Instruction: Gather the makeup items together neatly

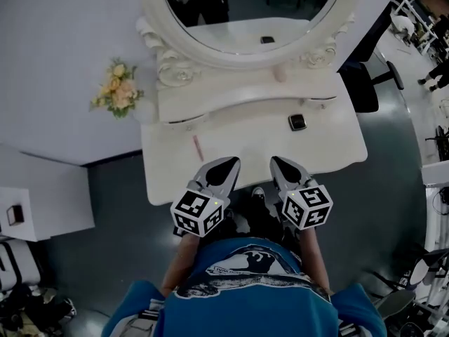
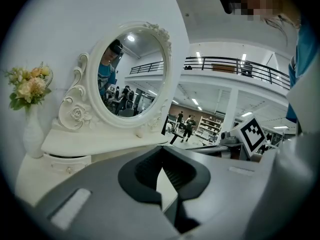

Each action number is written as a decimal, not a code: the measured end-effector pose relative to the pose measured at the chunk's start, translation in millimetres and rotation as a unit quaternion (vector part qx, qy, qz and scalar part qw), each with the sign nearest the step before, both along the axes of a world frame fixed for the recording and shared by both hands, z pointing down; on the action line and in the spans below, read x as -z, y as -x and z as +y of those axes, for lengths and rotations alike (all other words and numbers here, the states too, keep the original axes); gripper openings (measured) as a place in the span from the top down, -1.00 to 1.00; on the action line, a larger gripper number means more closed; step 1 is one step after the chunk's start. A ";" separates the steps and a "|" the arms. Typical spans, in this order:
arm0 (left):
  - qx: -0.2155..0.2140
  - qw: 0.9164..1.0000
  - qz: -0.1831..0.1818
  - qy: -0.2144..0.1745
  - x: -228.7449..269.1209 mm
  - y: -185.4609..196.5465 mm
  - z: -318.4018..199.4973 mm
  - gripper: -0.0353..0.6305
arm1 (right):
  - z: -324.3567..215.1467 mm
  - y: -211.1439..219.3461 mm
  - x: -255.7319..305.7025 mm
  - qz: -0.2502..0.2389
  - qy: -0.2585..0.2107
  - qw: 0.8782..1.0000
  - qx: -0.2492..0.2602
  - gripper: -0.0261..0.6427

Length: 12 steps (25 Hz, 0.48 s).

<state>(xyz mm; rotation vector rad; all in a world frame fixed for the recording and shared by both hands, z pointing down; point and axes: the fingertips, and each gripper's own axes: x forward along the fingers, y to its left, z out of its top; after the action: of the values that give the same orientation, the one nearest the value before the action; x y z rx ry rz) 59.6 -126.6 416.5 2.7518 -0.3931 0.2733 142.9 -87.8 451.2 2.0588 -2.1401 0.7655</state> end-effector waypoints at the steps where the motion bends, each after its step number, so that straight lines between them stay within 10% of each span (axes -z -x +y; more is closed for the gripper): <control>1: 0.005 1.000 0.000 0.000 0.6 -7.3 -1.2 0.86 | -3.5 -10.2 -0.4 0.002 0.000 1.000 0.001 0.91; 12: 0.062 0.998 -0.017 -0.002 -3.9 -55.2 -5.5 0.86 | -19.9 -103.4 -30.3 0.055 0.016 0.998 0.033 0.90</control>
<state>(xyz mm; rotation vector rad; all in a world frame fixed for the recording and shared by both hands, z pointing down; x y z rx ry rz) 114.7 -132.1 420.4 2.7166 -0.5707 0.2881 246.3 -107.7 481.5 1.9558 -2.1111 0.6573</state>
